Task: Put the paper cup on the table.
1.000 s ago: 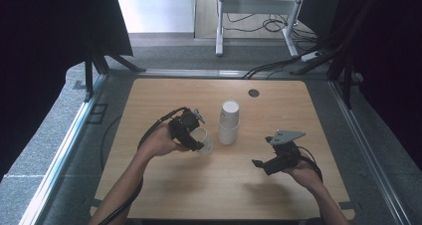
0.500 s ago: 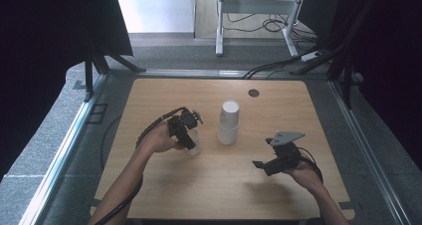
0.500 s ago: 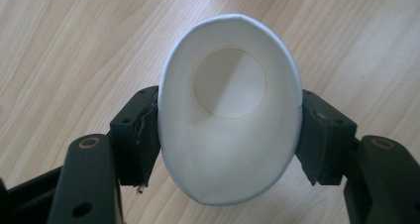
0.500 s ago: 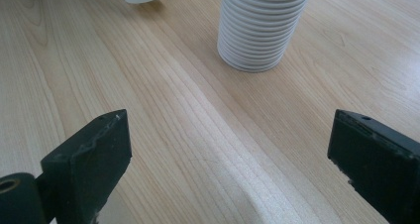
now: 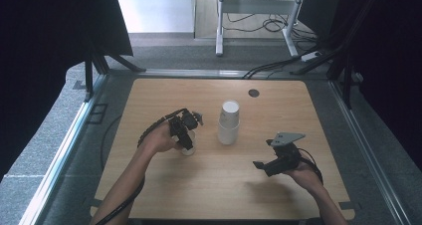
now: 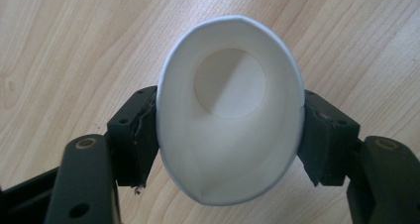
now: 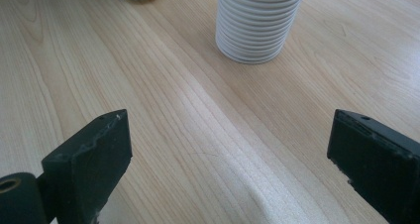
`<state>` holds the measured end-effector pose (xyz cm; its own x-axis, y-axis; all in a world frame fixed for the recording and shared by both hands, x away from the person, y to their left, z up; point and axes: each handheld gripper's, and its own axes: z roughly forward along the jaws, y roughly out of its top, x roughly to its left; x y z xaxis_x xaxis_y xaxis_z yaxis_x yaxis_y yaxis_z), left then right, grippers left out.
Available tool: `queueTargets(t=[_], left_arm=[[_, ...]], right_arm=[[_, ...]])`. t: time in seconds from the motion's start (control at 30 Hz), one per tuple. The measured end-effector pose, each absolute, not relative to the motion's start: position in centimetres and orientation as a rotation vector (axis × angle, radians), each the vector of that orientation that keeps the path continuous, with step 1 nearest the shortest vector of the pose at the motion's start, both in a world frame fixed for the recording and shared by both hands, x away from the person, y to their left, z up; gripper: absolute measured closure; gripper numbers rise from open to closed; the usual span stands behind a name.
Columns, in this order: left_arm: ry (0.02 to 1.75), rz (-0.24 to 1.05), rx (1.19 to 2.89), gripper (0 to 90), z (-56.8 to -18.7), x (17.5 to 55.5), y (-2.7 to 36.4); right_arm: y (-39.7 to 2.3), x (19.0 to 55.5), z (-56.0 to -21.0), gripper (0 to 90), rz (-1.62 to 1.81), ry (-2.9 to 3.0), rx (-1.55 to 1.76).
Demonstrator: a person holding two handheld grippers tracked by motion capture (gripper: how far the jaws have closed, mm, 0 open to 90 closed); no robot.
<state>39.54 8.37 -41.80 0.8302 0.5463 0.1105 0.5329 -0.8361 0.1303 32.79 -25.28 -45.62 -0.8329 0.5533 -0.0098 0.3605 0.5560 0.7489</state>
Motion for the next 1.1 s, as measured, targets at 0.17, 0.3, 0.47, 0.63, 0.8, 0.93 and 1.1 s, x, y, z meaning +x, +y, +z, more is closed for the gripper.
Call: queueTargets(t=[0.17, 0.3, 0.47, 0.63, 0.8, 0.93, 1.1], left_arm=[[0.875, 0.216, 2.919, 29.4, -42.03, 39.65, 8.33], [0.878, 0.212, 2.916, 27.5, -42.13, 39.67, 8.30], [0.872, 0.203, 2.920, 24.2, -42.25, 39.68, 8.23], [0.879, 0.203, 2.909, 21.2, -42.28, 39.61, 8.24], [0.885, 0.203, 2.888, 17.7, -41.97, 39.59, 8.34], [0.887, 0.201, 2.858, 15.6, -41.78, 39.49, 8.41], [0.889, 0.201, 2.824, 13.5, -41.47, 39.39, 8.51]], right_arm=[[-25.30, 32.77, -45.74, 3.6, 1.143, 2.548, 0.768], [-25.32, 32.76, -45.82, 3.6, 1.142, 2.549, 0.770], [-25.36, 32.74, -45.89, 3.6, 1.141, 2.551, 0.773], [-25.44, 32.70, -45.94, 3.6, 1.141, 2.549, 0.777], [-25.47, 32.68, -45.99, 3.6, 1.140, 2.548, 0.781], [-25.44, 32.67, -46.07, 3.7, 1.137, 2.553, 0.778], [-25.44, 32.66, -46.19, 3.7, 1.136, 2.554, 0.779]])
